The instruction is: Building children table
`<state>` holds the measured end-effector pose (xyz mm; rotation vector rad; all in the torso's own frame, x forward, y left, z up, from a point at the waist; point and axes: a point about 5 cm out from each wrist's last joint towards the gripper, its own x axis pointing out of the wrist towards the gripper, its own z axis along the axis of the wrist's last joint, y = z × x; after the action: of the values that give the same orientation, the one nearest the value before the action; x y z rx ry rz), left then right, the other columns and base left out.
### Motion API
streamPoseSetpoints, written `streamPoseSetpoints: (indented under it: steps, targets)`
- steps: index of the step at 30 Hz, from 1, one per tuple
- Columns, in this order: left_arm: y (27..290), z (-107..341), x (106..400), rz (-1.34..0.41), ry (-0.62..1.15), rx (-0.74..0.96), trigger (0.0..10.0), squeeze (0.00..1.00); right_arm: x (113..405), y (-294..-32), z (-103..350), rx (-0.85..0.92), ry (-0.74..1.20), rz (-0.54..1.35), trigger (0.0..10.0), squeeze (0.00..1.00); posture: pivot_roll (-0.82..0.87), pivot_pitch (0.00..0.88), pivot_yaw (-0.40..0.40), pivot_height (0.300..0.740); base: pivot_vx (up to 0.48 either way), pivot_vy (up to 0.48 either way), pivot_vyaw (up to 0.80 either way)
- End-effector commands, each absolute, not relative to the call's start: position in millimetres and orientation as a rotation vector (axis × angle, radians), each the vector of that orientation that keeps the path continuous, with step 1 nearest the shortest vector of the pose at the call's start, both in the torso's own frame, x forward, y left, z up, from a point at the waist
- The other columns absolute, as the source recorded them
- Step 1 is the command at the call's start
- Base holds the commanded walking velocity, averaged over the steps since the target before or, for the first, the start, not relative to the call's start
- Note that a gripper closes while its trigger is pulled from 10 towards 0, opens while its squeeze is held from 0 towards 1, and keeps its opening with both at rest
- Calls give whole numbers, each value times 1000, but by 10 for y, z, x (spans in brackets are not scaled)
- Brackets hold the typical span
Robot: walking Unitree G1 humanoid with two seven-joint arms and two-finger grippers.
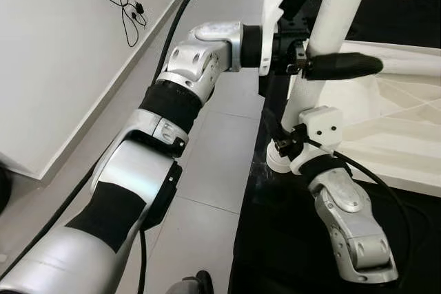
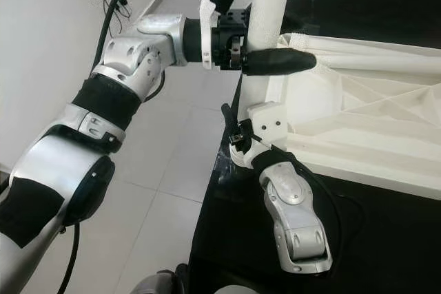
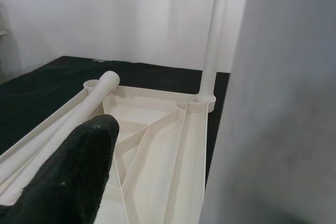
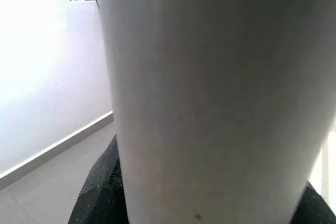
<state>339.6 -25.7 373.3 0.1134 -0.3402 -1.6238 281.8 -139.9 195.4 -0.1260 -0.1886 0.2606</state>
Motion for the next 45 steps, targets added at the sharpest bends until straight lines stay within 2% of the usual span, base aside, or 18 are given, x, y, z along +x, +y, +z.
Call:
streamPoseSetpoints:
  steps: [1,16,17,23,31,32,33,34,35,45]
  targets:
    - [-356,3783,3331,-1668,-360,111,0,0,2788,-1390,1545,-118,16,275,10000,0,-23,243,113,740,0,0,0]
    - [-265,3721,3362,-1671,-330,204,0,0,2816,-1414,1531,-119,27,279,10000,0,-11,238,105,740,0,0,0]
    - [-273,3708,3344,-1683,-328,208,0,0,2847,-1413,1576,-81,14,323,10000,1000,-15,234,102,740,0,0,0]
    - [-276,3706,3341,-1688,-331,208,0,0,2930,-1421,1699,-61,-24,401,10000,1000,-19,231,102,740,0,0,0]
    - [-281,3719,3323,-1701,-342,213,0,0,3259,-1572,2063,-171,-83,598,10000,1000,-20,224,102,740,0,0,0]
    - [-282,3718,3316,-1707,-344,214,0,0,3307,-1576,2138,-189,-85,671,10000,906,-21,222,100,740,0,0,0]
    - [-283,3716,3309,-1712,-346,214,0,0,3338,-1571,2199,-216,-96,727,10000,396,-21,222,100,740,0,0,0]
    - [-283,3716,3309,-1712,-346,214,0,0,3338,-1571,2199,-216,-96,727,10000,396,-21,222,100,740,0,0,0]
    - [-284,3712,3302,-1717,-347,214,0,0,3366,-1553,2253,-220,-101,791,10000,0,-21,222,100,740,0,0,0]
    - [-295,3714,3272,-1738,-355,207,0,0,3530,-1432,2566,-250,-131,1100,10000,0,-23,228,102,740,0,0,0]
